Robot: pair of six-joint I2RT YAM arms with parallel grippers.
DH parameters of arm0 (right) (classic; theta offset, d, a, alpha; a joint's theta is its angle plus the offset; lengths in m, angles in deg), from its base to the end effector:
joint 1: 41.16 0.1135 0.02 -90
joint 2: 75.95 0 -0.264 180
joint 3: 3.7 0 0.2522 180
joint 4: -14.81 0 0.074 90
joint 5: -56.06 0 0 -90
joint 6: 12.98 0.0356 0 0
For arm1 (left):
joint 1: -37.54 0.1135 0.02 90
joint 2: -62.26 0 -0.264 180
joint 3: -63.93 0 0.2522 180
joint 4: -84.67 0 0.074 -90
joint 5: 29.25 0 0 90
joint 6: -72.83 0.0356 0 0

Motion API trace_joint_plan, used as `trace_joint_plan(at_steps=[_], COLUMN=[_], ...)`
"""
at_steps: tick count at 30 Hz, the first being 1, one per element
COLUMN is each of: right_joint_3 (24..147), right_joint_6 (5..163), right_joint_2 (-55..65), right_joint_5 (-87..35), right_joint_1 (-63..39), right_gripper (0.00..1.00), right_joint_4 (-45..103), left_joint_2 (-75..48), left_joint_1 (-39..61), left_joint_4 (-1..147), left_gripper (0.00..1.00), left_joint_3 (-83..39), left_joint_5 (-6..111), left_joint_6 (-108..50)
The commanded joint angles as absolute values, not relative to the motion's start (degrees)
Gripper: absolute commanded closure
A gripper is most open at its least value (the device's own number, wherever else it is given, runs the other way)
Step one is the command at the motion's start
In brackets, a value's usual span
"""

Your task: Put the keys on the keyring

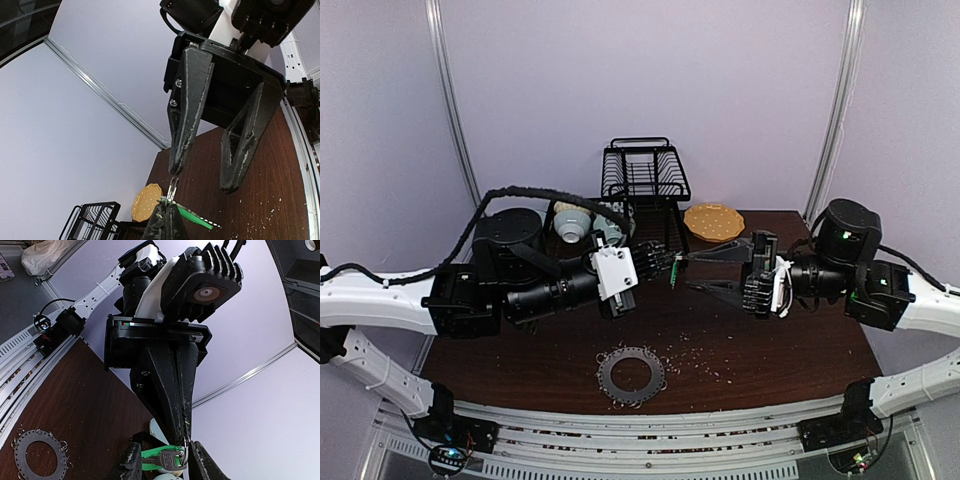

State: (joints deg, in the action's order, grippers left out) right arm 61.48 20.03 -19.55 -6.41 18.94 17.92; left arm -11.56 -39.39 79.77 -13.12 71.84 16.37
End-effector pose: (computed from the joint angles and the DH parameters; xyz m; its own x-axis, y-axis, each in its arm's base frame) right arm 0.0995 0.2060 0.3823 0.8637 0.0103 -0.5038 -0.5024 0.0954 -0.8594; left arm 0.0761 -0.2976 0.3781 0.4986 0.2498 -0.8300 0.7641 0.3254 0.5570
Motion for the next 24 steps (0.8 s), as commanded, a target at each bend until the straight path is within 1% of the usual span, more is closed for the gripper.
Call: trace_joint_plan(at_steps=[1,16,21,24], right_joint_3=[62.01,62.14,61.78,61.47], right_joint_6=[21.2,23.06,23.72,23.56], right_joint_2=[-19.26,-19.79,-20.8,-20.63], right_joint_5=[-6.06,-6.34,-5.39,-5.51], right_joint_1=[19.05,19.07,19.07,19.13], right_gripper=[0.67,0.67,0.73,0.75], right_joint_4=[17.02,16.59,16.17,16.29], left_joint_2=[-11.6,-12.08,-12.61,-12.71], left_joint_1=[-39.54,-39.53,-39.54,-39.54], left_joint_4=[81.52,82.21,81.37,81.3], left_gripper=[1.0,1.0,1.0,1.0], left_joint_3=[-14.43,-14.3,-14.96,-15.05], left_joint_5=[70.73,70.83,72.03,72.19], left_joint_6=[15.79,15.43,14.41,14.22])
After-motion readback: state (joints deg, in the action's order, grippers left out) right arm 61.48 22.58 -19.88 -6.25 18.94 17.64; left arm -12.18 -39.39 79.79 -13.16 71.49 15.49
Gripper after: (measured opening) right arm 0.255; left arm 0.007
